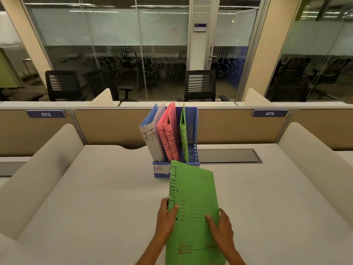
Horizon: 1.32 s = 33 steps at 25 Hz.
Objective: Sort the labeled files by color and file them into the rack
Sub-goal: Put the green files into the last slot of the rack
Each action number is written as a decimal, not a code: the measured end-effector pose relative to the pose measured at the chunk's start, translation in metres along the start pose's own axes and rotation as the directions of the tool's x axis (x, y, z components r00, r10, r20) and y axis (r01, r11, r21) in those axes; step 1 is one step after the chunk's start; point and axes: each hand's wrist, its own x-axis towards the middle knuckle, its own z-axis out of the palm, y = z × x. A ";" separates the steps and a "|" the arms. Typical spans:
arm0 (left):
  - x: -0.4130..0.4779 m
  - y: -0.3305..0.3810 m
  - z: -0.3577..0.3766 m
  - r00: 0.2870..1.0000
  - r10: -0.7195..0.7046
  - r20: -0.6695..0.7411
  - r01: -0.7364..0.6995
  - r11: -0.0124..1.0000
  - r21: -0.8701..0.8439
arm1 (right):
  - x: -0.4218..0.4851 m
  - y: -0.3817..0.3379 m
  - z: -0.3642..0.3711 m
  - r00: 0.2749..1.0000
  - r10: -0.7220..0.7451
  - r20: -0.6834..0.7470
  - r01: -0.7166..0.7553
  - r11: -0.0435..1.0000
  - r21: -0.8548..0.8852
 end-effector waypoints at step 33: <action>0.041 0.094 0.107 0.933 0.357 0.046 -0.338 0.913 -0.229 | 0.045 -0.206 -0.080 0.937 -0.225 -0.268 0.203 0.973 -0.106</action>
